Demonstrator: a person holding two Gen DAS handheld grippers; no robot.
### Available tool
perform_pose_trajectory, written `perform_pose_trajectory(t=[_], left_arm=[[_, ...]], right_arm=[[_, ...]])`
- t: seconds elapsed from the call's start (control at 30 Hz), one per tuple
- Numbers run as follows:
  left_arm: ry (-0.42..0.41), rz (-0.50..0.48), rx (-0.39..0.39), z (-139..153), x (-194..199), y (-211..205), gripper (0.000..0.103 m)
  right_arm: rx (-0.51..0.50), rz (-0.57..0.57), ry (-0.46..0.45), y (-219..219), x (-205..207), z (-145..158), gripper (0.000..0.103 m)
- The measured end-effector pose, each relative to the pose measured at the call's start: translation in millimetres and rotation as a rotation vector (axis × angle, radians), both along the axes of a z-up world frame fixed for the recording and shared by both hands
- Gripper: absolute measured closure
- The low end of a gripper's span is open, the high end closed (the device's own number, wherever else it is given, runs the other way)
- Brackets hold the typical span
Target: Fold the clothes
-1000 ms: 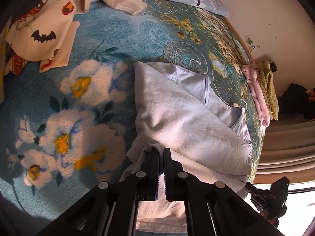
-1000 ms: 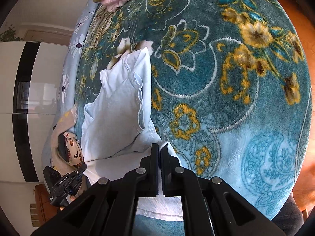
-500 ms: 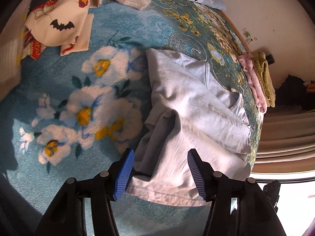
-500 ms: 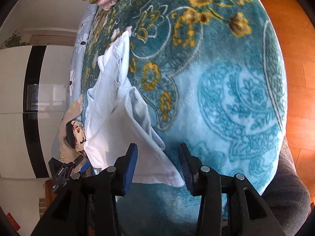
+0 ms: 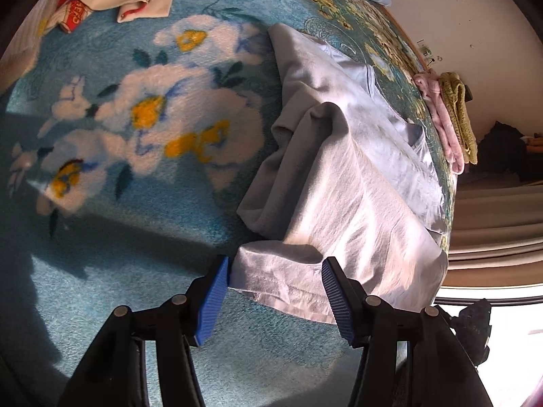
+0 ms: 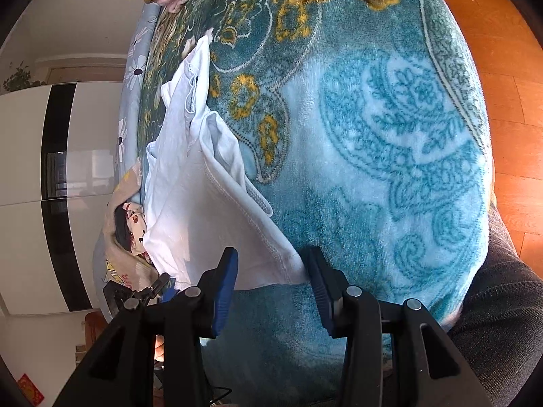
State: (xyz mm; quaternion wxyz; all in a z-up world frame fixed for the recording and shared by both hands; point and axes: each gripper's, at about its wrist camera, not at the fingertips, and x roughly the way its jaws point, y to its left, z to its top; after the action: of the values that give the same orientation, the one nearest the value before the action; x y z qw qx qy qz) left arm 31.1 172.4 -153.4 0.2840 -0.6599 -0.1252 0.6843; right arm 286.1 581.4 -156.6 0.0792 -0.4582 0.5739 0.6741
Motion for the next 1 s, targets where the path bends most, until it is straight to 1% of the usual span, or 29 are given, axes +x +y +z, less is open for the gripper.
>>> perform_pose_trajectory(t=[0.07, 0.1, 0.13, 0.17, 0.2, 0.23, 0.27, 0.3, 0.33, 0.4, 0.47, 0.5, 0.6, 0.67, 0.77, 0.9, 1.0], left_arm=[[0.014, 0.009, -0.002, 0.6, 2.6, -0.6, 0.046], [0.019, 0.017, -0.013, 0.8, 2.8, -0.9, 0.051], [0.024, 0.027, -0.029, 0.7, 2.9, -1.2, 0.059], [0.029, 0.036, -0.047, 0.7, 3.0, -1.6, 0.063], [0.03, 0.05, -0.062, 0.2, 2.7, -3.4, 0.073], [0.021, 0.072, -0.064, -1.1, 2.0, -7.6, 0.08], [0.009, 0.096, -0.063, -2.6, 1.2, -12.5, 0.083], [-0.008, 0.12, -0.053, -3.9, 0.8, -16.5, 0.088], [-0.026, 0.144, -0.041, -5.1, 0.5, -20.3, 0.093], [-0.036, 0.15, -0.031, 0.2, 3.0, -22.2, 0.097], [-0.042, 0.15, -0.022, 6.4, 5.8, -23.2, 0.098], [-0.039, 0.151, -0.003, 12.6, 7.2, -24.8, 0.098], [-0.026, 0.164, 0.101, 40.5, 10.1, -36.2, 0.099], [0.002, 0.171, 0.161, 63.6, 9.3, -45.1, 0.099], [0.016, 0.211, 0.277, 95.9, 10.5, -66.0, 0.099], [0.056, 0.247, 0.406, 135.5, -1.2, -71.0, 0.099], [0.096, 0.247, 0.446, 156.4, -14.8, -65.2, 0.099]], right_arm=[[0.001, 0.0, -0.005, -1.7, 0.2, -0.1, 0.062], [0.001, 0.0, -0.007, -2.5, 0.3, -0.2, 0.063], [0.003, -0.002, -0.013, -2.9, 0.3, -0.4, 0.066], [0.008, -0.006, -0.023, -2.4, 0.2, -0.9, 0.07], [0.013, -0.009, -0.033, -2.0, 0.0, -1.5, 0.073], [0.019, -0.013, -0.042, -1.7, -0.4, -1.6, 0.078], [0.027, -0.016, -0.048, -1.7, -0.9, -0.9, 0.089], [0.033, -0.018, -0.049, -1.6, -0.5, 0.3, 0.097], [0.035, -0.019, -0.043, -1.4, 0.5, 1.8, 0.098], [0.032, -0.021, -0.023, -1.1, 2.6, 5.1, 0.098], [0.003, -0.034, 0.041, -1.7, 7.4, 13.0, 0.099], [-0.008, -0.042, 0.079, -2.0, 10.3, 18.5, 0.099], [-0.014, -0.057, 0.189, -2.2, 20.4, 41.6, 0.099], [-0.018, -0.069, 0.255, -2.4, 26.5, 57.5, 0.099], [-0.03, -0.088, 0.355, -2.9, 35.0, 80.4, 0.099], [-0.03, -0.094, 0.441, -1.5, 30.6, 108.8, 0.099], [-0.032, -0.094, 0.488, 5.8, 15.8, 127.3, 0.099]])
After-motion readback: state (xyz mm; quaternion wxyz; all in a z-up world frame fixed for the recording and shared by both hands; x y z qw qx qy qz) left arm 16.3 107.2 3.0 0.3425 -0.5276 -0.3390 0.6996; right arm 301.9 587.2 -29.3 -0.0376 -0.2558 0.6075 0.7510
